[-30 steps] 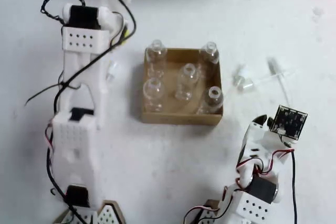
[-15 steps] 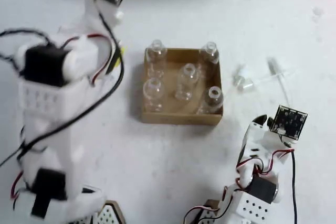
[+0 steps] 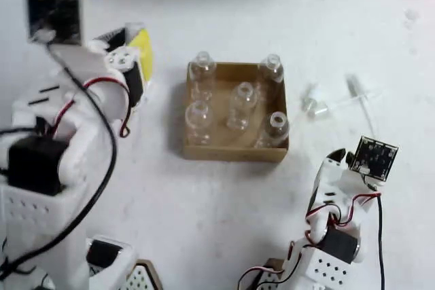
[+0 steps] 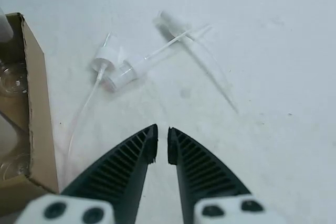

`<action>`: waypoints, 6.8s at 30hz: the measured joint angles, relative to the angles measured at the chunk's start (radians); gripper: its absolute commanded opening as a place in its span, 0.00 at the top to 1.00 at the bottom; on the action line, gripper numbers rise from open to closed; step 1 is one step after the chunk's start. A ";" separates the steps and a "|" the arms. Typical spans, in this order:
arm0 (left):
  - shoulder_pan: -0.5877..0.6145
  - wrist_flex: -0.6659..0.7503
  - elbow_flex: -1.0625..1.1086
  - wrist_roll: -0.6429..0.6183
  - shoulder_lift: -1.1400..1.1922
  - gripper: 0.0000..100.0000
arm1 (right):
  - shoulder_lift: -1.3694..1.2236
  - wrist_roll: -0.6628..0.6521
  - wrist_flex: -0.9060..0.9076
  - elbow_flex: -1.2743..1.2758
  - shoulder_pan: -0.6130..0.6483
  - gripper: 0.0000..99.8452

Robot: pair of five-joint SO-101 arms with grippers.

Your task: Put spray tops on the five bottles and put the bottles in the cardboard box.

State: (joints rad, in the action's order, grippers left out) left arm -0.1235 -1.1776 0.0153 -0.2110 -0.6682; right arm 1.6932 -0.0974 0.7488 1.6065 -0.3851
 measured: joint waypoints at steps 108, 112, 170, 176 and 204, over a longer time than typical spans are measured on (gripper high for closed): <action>-0.112 1.952 0.882 0.052 0.594 0.98 | 0.000 0.000 -0.025 0.000 0.000 0.98; -0.132 1.952 0.884 0.052 0.595 0.98 | 0.000 0.000 -0.025 0.000 0.000 0.98; 0.106 0.404 0.503 -0.104 0.097 0.84 | 0.000 0.000 -0.025 0.000 0.000 0.98; 0.173 0.333 0.480 -0.029 0.097 0.85 | 0.000 0.000 -0.025 0.000 0.000 0.98; 0.209 -0.190 -0.666 0.370 1.393 0.84 | 0.000 0.000 -0.026 0.015 0.000 0.98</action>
State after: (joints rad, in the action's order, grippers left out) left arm 0.0852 -1.3679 -0.6506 0.1588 0.7250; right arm 1.6932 -0.0974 0.7227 1.6218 -0.3851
